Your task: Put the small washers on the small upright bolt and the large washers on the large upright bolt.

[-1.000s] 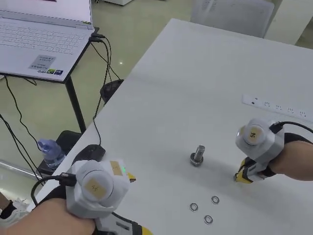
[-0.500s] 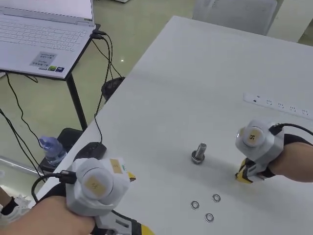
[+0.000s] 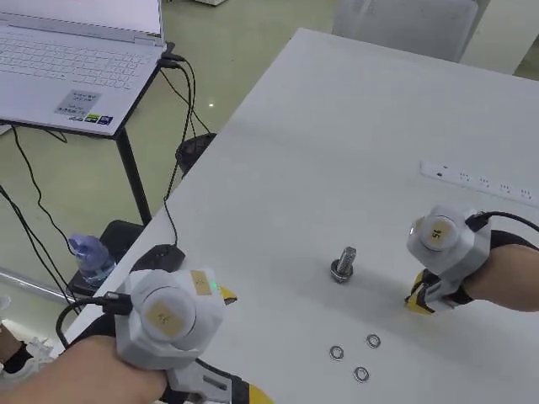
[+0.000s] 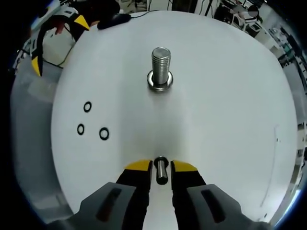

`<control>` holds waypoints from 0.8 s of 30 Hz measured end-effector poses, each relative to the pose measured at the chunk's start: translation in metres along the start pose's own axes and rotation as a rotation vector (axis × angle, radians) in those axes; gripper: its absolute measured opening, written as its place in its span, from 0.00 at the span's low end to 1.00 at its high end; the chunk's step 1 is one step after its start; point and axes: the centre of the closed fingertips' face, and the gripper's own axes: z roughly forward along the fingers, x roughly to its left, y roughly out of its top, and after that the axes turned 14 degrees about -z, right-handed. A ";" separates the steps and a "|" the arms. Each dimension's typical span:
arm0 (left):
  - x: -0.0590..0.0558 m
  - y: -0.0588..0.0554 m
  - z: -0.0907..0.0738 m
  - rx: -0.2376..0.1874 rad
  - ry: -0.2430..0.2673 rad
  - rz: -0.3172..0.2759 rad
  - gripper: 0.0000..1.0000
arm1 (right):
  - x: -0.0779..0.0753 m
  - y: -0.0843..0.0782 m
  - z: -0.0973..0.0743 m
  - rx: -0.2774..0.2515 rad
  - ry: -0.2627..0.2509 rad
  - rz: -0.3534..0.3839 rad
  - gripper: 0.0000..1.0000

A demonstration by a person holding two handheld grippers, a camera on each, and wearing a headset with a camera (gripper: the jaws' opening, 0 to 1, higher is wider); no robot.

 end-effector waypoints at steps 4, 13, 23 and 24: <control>-0.001 0.002 0.001 -0.010 0.001 0.003 0.83 | -0.001 0.000 -0.003 0.002 -0.002 -0.006 0.21; -0.006 0.007 0.003 -0.023 -0.002 0.025 0.86 | -0.004 0.012 -0.020 -0.027 -0.024 -0.034 0.25; -0.016 0.014 0.005 -0.047 -0.028 0.037 0.90 | 0.008 0.048 -0.032 -0.106 -0.028 -0.101 0.27; -0.016 0.015 0.005 -0.047 -0.027 0.040 0.90 | 0.010 0.049 -0.031 -0.107 -0.027 -0.102 0.28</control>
